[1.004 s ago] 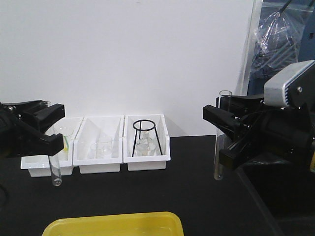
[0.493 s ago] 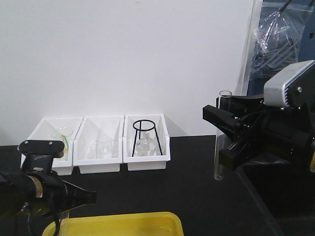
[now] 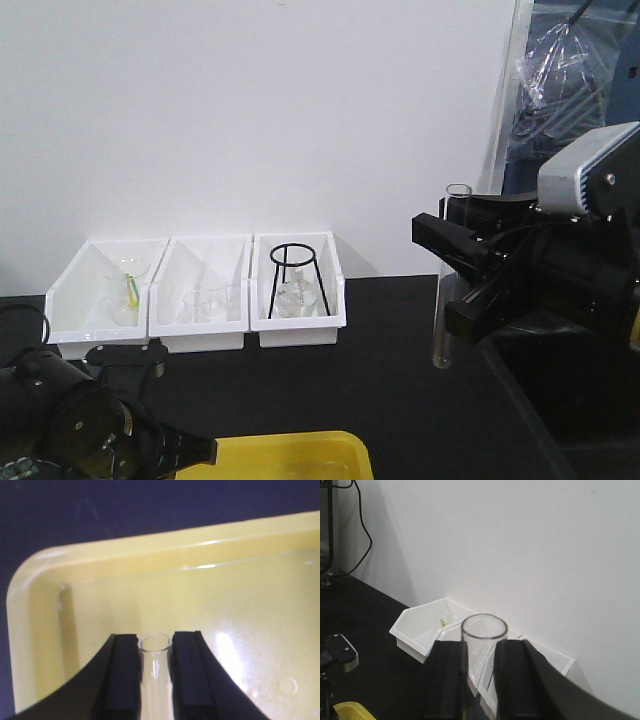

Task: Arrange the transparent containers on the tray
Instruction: 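Lower the left gripper's test tube into the yellow tray and open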

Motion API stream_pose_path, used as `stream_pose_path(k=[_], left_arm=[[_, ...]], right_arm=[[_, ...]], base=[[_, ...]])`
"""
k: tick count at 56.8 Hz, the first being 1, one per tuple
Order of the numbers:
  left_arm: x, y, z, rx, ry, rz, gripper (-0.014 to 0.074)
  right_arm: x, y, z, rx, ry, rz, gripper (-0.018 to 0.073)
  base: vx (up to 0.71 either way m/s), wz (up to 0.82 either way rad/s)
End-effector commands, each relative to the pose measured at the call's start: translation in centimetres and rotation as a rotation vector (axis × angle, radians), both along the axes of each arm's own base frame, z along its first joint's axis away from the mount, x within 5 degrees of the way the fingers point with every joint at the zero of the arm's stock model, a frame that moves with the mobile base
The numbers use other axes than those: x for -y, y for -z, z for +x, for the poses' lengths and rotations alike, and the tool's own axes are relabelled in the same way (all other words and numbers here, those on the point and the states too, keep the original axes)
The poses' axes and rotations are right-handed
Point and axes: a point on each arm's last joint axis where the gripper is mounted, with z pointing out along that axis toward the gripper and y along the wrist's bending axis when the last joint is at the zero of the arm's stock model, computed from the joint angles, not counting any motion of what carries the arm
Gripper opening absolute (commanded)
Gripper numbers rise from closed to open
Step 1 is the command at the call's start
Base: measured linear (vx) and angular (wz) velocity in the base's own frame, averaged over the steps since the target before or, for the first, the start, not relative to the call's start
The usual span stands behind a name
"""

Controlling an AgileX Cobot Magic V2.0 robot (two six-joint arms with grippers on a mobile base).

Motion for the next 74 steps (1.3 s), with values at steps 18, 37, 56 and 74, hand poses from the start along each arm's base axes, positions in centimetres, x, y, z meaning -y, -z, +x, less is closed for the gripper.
stream_pose_path(k=[18, 37, 56, 74], left_arm=[[0.3, 0.3, 0.5, -0.033, -0.020, 0.003, 0.0020], [0.2, 2.3, 0.7, -0.107, -0.007, 0.069, 0.0221], [-0.5, 2.6, 0.7, -0.118, 0.032, 0.167, 0.0417], [-0.6, -0.7, 1.0, -0.042, 0.032, 0.167, 0.0419]], right_arm=[[0.1, -1.8, -0.8, 0.046, -0.019, 0.055, -0.0012], [-0.1, -1.9, -1.0, 0.051, -0.047, 0.059, -0.0012], [-0.1, -1.9, -1.0, 0.051, -0.047, 0.059, -0.0012], [-0.2, -1.9, -1.1, 0.036, -0.067, 0.078, -0.0012]], base=[[0.00, 0.00], [0.00, 0.00], [0.00, 0.00], [0.00, 0.00]])
